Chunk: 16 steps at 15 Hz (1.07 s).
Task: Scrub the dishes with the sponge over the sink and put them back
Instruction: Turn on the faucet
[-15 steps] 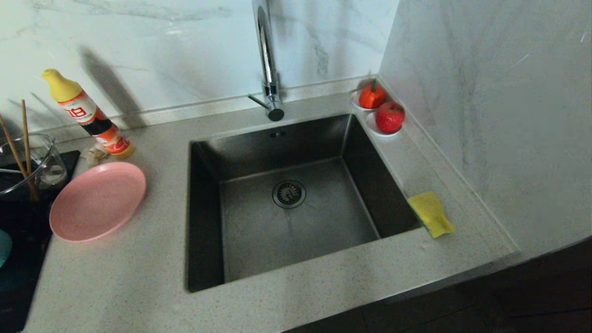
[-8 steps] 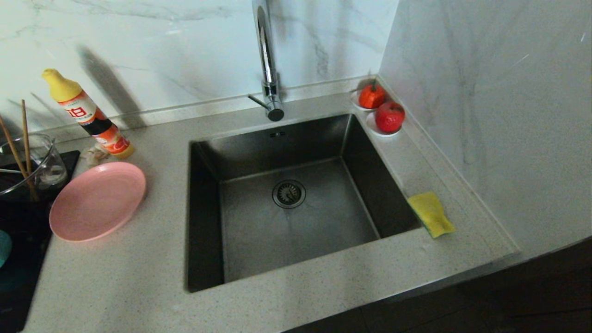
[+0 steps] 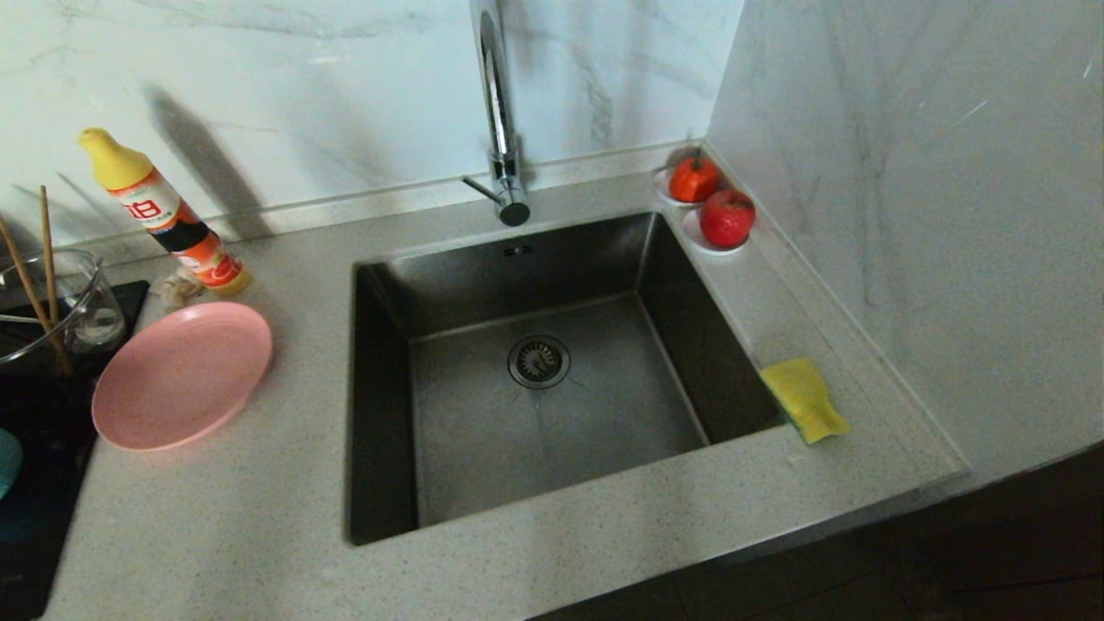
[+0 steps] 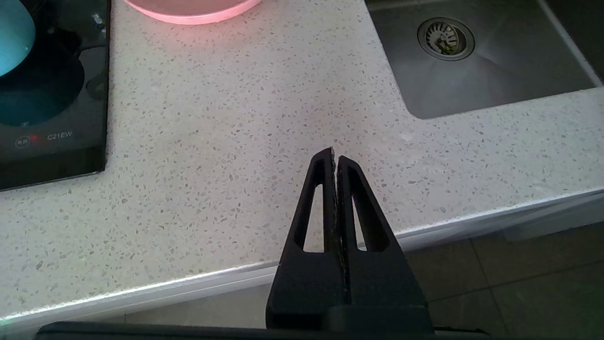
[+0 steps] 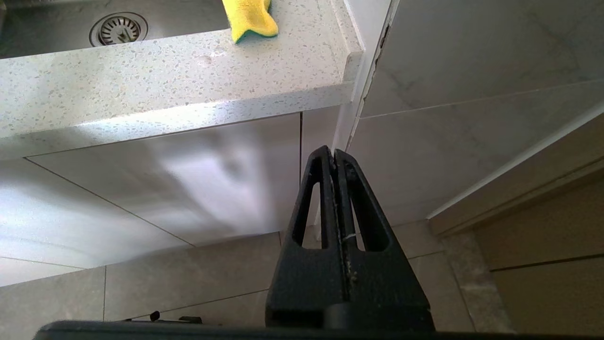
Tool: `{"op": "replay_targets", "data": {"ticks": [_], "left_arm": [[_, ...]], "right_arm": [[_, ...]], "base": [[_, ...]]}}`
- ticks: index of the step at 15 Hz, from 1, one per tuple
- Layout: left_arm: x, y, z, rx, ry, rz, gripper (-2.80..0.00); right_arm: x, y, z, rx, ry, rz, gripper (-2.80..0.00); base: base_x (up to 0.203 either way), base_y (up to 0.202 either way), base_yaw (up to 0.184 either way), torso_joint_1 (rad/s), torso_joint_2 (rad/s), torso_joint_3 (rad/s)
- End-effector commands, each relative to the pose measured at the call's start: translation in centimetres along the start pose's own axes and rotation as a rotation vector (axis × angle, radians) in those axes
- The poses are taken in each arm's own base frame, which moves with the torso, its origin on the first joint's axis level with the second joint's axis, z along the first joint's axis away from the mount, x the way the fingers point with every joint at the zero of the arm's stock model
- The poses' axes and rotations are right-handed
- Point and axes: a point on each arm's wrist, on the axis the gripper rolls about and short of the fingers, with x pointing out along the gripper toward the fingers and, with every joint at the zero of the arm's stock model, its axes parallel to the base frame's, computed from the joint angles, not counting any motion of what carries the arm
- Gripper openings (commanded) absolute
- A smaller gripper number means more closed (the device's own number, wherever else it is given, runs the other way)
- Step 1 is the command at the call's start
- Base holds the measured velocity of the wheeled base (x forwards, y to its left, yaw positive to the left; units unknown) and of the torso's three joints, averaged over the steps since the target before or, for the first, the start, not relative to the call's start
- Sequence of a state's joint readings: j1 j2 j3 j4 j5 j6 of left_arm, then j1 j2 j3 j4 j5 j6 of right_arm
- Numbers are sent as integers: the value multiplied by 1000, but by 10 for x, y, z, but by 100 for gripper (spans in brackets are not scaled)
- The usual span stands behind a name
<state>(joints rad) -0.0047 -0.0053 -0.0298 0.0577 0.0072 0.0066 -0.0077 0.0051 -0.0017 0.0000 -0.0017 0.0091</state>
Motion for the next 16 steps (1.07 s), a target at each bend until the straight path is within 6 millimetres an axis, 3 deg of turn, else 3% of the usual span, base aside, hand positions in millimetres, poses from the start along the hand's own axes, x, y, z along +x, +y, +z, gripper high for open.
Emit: {"op": "replay_targets", "data": {"ticks": [1, 16], "left_arm": [[0, 0, 0, 0, 2, 0, -280], [1, 0, -1, 15, 8, 2, -280]], "right_arm": [[0, 0, 0, 0, 0, 0, -280], [0, 0, -1, 0, 0, -9, -280]], "base": [[0, 0, 0, 0, 0, 0], [0, 0, 0, 0, 0, 0]]}}
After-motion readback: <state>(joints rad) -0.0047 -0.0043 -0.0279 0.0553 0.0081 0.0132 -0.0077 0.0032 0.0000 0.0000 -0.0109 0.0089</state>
